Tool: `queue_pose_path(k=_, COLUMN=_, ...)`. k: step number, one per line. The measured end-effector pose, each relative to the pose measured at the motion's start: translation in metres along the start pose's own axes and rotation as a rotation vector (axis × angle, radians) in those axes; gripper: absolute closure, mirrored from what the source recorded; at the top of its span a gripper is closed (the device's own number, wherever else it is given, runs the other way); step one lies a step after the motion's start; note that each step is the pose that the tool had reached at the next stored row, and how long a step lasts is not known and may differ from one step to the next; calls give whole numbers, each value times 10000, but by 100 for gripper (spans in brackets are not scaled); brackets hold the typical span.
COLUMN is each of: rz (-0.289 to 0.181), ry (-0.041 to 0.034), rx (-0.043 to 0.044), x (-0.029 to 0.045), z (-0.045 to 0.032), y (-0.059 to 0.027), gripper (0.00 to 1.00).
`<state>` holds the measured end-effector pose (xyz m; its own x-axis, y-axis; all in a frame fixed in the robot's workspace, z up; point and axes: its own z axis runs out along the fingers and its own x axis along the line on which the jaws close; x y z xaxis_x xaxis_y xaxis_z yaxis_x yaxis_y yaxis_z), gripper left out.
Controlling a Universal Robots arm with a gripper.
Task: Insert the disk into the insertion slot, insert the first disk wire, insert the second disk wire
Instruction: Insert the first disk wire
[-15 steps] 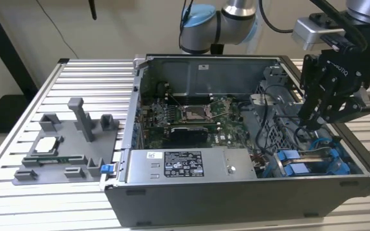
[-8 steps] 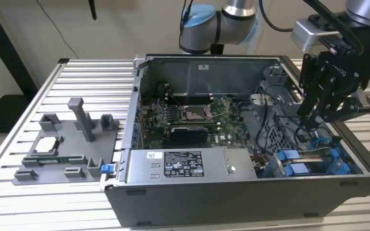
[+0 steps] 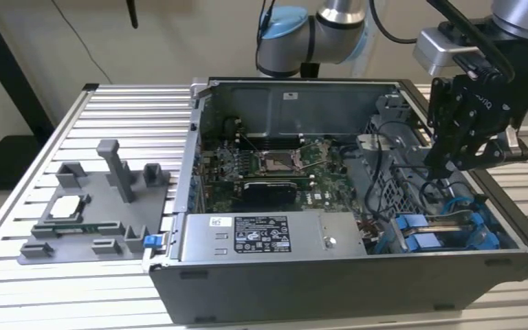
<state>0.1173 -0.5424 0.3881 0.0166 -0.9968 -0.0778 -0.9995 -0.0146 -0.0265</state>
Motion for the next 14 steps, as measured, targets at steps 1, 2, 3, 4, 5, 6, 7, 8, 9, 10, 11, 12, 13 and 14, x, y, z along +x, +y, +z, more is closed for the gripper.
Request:
queue_pose_path(k=1, rz=0, ry=-18, rx=1, x=4, z=0, y=0, gripper=0)
queue_pose_path(k=2, rz=0, ry=-29, rx=1, x=9, z=-1, y=1, gripper=0)
queue_pose_path(k=3, rz=1, ry=-35, rx=2, x=17, z=-2, y=1, gripper=0)
queue_pose_path(k=4, rz=-1, ry=-43, rx=1, x=27, z=-3, y=1, gripper=0)
queue_pose_path(k=5, rz=-3, ry=-53, rx=1, x=41, z=-3, y=2, gripper=0)
queue_pose_path(k=6, rz=-5, ry=-60, rx=1, x=55, z=-5, y=2, gripper=0)
queue_pose_path(k=7, rz=-11, ry=-63, rx=1, x=66, z=-5, y=2, gripper=0)
queue_pose_path(k=8, rz=-15, ry=-66, rx=0, x=73, z=-6, y=3, gripper=0)
queue_pose_path(k=9, rz=-18, ry=-71, rx=1, x=77, z=-6, y=5, gripper=0)
queue_pose_path(k=10, rz=-18, ry=-76, rx=2, x=78, z=-6, y=10, gripper=0)
queue_pose_path(k=11, rz=-18, ry=-80, rx=5, x=78, z=-4, y=14, gripper=0)
queue_pose_path(k=12, rz=-18, ry=-85, rx=13, x=78, z=-2, y=18, gripper=0)
queue_pose_path(k=13, rz=-19, ry=-93, rx=28, x=78, z=0, y=21, gripper=0)
queue_pose_path(k=14, rz=-21, ry=-113, rx=49, x=78, z=3, y=23, gripper=0)
